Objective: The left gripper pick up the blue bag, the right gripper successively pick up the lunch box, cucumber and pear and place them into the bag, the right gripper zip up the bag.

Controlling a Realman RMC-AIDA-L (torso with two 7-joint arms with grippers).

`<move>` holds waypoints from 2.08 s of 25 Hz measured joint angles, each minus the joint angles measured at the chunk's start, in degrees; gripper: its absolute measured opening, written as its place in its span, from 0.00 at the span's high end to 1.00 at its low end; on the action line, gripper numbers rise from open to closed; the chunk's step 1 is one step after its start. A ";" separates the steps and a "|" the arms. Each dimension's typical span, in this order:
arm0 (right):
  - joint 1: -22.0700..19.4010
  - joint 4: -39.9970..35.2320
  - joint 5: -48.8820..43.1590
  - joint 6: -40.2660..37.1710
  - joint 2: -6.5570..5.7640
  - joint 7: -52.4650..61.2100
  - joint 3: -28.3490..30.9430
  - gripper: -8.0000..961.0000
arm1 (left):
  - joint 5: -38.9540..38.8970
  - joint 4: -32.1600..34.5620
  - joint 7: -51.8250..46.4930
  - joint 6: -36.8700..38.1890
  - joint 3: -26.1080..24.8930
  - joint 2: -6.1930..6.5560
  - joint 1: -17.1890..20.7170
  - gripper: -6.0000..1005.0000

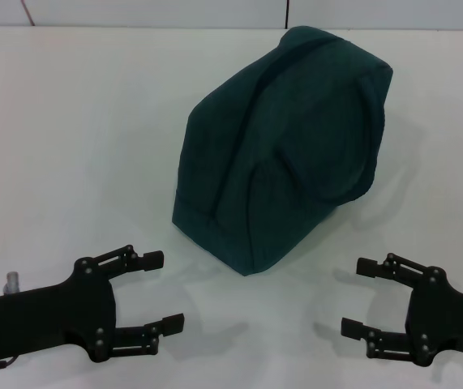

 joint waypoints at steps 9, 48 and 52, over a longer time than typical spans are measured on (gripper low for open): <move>0.00 -0.09 0.01 0.00 0.06 0.00 0.15 0.11 | 0.01 -0.03 0.01 0.00 0.00 0.08 -0.01 0.12; 0.00 -0.03 0.01 0.01 0.33 -0.09 0.36 0.11 | -0.09 0.04 0.01 0.28 0.01 0.09 -0.61 0.12; -0.07 0.04 0.01 0.01 0.33 -0.09 0.35 0.11 | -0.09 0.04 0.01 0.33 0.11 0.10 -0.62 0.12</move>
